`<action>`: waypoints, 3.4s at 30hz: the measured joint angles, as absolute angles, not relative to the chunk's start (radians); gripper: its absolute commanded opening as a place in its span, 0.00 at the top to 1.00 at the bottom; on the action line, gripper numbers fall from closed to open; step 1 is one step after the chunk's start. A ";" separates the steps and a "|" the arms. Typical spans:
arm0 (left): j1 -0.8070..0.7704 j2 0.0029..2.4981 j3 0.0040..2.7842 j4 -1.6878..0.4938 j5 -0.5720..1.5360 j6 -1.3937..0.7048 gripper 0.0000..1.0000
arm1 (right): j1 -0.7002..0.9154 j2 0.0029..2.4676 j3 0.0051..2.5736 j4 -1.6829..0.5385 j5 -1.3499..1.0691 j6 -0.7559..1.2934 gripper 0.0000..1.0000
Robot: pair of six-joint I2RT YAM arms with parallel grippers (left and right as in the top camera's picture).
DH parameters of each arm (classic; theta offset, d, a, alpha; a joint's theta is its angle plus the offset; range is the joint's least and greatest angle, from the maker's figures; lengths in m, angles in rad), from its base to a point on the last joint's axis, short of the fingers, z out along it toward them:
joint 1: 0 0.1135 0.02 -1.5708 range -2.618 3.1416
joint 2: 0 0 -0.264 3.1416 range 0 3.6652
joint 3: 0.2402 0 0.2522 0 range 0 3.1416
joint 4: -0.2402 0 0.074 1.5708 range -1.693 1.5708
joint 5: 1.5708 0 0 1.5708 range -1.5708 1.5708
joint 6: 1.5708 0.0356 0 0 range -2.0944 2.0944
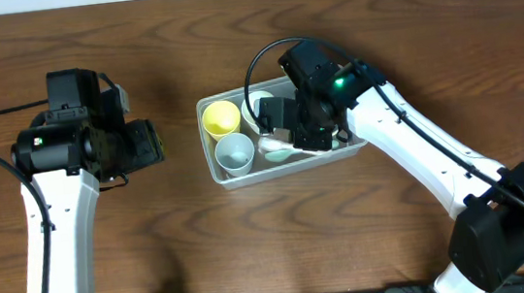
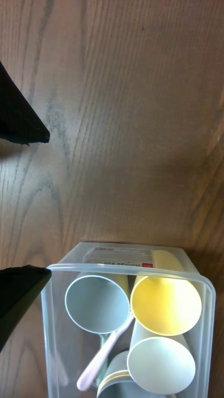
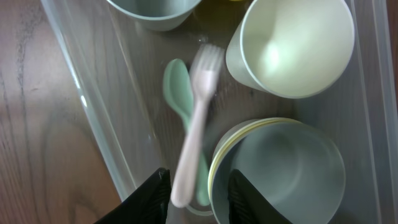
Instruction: Pack container
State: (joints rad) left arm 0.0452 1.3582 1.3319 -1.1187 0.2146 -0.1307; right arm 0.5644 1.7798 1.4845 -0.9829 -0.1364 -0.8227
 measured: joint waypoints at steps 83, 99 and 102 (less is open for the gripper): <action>-0.088 1.298 1.330 -1.002 0.097 -0.048 0.02 | 0.049 1.566 1.550 -0.957 -0.017 0.027 0.01; -0.088 0.524 0.970 -1.032 0.097 -0.067 0.02 | 0.093 0.772 0.935 -0.824 0.103 0.149 0.01; -0.088 0.414 0.903 -1.038 0.097 -0.110 0.02 | 0.096 0.597 0.816 -0.824 0.132 0.163 0.01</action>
State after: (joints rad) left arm -0.0879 0.4141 0.9031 -1.0378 0.0971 -0.1101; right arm 0.0963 0.5968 0.8158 -0.8242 0.1322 0.1627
